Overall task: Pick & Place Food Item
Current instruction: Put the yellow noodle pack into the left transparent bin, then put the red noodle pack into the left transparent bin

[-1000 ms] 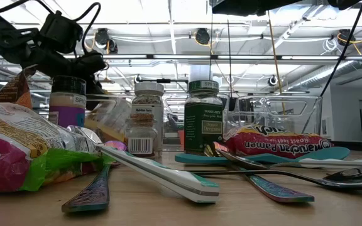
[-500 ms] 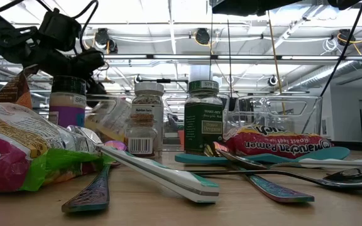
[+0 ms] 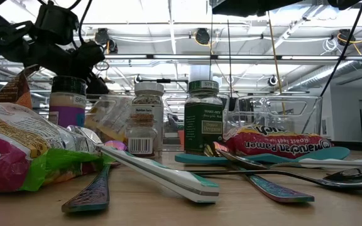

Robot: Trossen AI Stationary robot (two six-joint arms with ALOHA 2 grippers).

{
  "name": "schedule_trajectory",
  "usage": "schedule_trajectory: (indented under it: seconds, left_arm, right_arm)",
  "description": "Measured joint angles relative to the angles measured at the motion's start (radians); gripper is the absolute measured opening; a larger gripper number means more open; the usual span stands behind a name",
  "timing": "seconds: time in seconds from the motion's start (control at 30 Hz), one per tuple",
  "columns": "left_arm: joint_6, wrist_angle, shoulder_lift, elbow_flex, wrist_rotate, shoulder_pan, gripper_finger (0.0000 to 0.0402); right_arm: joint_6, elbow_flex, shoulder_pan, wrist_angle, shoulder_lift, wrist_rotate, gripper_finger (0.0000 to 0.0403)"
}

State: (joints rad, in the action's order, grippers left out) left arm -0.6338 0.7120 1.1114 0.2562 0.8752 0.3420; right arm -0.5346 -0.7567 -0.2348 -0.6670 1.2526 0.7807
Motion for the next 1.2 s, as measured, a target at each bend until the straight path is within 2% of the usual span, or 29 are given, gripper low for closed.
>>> schedule_trajectory:
  seconds: [0.23,0.57,0.8,1.0,1.07,1.2]
  left_arm:
    - [0.087,-0.131,0.000,0.000,-0.033,0.000,0.0283]
    - [0.325,-0.024,-0.025,0.001,-0.035,-0.004,0.0283]
    - [0.400,-0.058,-0.056,0.000,-0.036,0.019,0.0283]
    - [0.427,-0.027,-0.137,0.001,-0.040,-0.024,0.0283]
    - [0.449,-0.057,-0.171,0.011,-0.081,-0.050,0.0282]
    - [0.512,-0.152,-0.227,0.053,-0.236,-0.115,0.0283]
  right_arm:
    - [0.004,0.000,0.000,0.000,0.000,0.000,0.0167]
    - [0.004,0.000,0.000,0.004,0.000,0.000,0.0167]
    - [0.004,0.000,0.000,0.008,0.000,0.000,0.0165]
    - [0.012,0.000,0.000,0.007,0.000,0.002,0.0165]
    - [0.043,0.000,0.000,0.009,0.000,0.002,0.0163]
    - [0.103,0.000,-0.008,0.014,0.000,0.002,0.0163]
